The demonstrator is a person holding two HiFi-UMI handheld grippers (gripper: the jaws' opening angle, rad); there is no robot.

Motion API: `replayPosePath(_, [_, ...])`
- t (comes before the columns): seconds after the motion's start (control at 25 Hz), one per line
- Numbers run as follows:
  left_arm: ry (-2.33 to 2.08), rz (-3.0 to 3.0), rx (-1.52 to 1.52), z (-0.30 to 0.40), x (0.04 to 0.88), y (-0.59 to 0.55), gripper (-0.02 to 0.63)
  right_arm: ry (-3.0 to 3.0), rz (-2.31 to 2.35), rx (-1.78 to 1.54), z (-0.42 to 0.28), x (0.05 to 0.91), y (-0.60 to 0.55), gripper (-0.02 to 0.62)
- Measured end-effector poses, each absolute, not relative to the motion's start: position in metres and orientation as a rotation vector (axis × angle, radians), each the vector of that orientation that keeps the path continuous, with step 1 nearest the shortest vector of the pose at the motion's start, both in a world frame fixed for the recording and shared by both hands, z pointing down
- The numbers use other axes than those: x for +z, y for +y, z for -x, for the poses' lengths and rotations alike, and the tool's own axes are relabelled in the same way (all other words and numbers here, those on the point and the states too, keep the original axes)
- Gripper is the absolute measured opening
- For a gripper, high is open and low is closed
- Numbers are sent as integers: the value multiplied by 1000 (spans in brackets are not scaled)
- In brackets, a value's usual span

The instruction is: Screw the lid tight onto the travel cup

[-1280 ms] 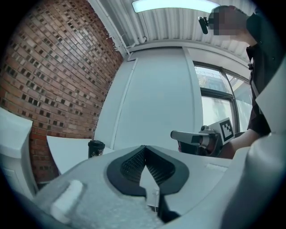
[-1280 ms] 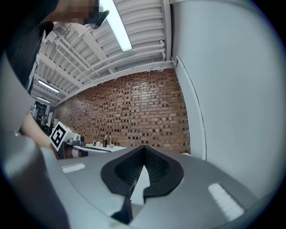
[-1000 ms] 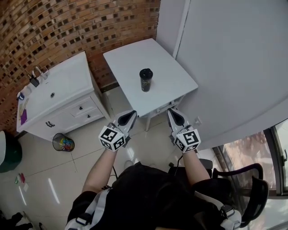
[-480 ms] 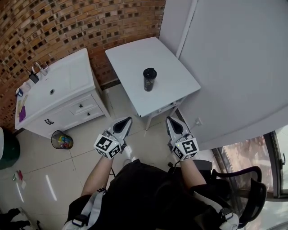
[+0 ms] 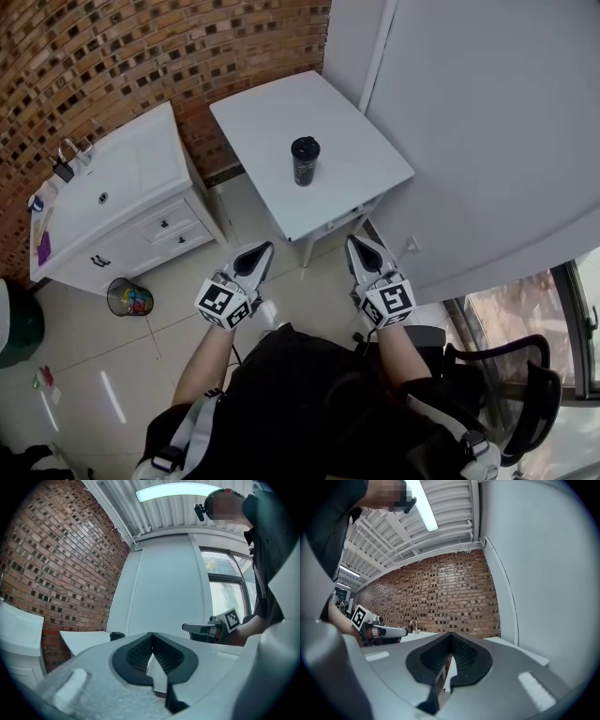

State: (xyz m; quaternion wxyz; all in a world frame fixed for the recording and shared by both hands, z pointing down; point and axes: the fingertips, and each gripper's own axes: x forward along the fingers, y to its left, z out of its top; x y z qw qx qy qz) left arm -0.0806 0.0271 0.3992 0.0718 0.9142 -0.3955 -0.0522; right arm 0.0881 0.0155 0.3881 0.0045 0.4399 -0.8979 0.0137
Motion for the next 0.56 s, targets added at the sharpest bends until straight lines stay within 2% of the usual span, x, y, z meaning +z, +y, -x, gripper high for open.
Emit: replayPosePath(0.56, [-1181,-2737,-120,82,416,28,2,-2785,-1395,23,-88,390,10,-2])
